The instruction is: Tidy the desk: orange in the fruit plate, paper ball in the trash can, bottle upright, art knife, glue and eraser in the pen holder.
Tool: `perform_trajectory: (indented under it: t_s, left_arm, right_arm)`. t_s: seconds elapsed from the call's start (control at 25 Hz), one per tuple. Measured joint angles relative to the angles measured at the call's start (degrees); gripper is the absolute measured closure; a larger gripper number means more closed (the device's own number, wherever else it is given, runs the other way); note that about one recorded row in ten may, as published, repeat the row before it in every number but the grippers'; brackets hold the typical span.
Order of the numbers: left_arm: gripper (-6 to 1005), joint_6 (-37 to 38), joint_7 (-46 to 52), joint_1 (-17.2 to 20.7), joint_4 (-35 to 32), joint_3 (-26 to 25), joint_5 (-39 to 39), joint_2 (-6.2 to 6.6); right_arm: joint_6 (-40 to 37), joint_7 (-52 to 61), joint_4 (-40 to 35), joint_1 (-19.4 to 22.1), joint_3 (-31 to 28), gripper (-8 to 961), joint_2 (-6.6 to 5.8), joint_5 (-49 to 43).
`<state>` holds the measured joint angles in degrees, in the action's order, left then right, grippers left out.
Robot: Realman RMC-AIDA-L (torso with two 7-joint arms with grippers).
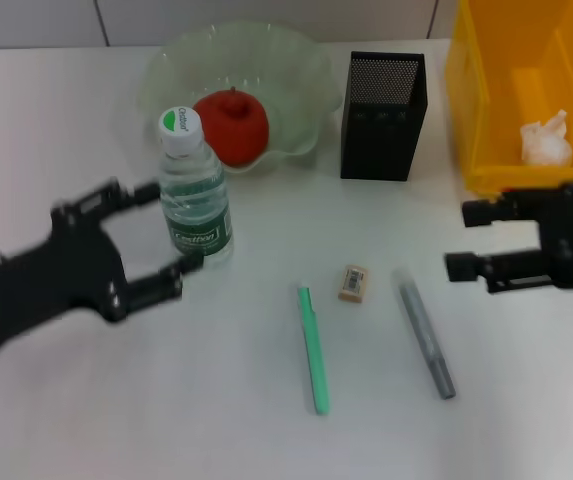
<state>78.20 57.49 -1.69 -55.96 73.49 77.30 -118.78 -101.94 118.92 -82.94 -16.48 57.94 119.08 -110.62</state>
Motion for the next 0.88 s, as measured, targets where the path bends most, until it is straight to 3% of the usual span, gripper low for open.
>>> perform_trajectory:
  t_s: [0.04, 0.12, 0.2, 0.32, 0.52, 0.56, 0.64, 0.88]
  left_arm:
    - [180, 0.88, -2.49, -0.28, 3.33, -0.07, -1.29, 0.02]
    - [181, 3.35, -10.26, -1.43, 13.66, -0.29, -5.23, 0.23]
    - [182, 3.94, -12.72, -1.76, 16.07, -0.52, -5.76, 0.24]
    - [183, 4.24, -15.84, -1.95, 20.58, -2.13, -6.47, 0.3]
    - [183, 4.31, -16.16, -1.8, 22.32, -4.26, -6.46, 0.4]
    - [183, 4.33, -16.17, -1.63, 22.39, -4.89, -6.4, 0.42]
    - [183, 4.34, -16.18, -1.4, 22.44, -5.61, -6.3, 0.42]
    - [183, 4.38, -16.21, -1.34, 22.75, -5.81, -6.3, 0.35]
  right_arm:
    - [0.0, 0.0, 0.0, 0.0, 0.0, 139, 0.0, 0.0]
    - [-1.29, 10.98, -6.65, -4.38, 4.74, 139, 0.02, -7.73]
    - [-2.04, 20.83, -11.16, -8.92, 10.76, 141, 0.03, -15.67]
    - [-1.8, 31.59, -12.04, -16.84, 19.88, 145, 0.14, -24.6]
    - [0.7, 45.3, -0.58, -30.3, 32.55, 144, 0.39, -30.71]
    - [0.7, 45.3, -0.58, -30.3, 32.55, 144, 0.39, -30.71]
    - [2.4, 49.26, 4.07, -34.67, 36.54, 144, 0.52, -31.66]
    - [6.08, 50.28, 12.56, -39.22, 38.38, 146, 0.8, -28.82]
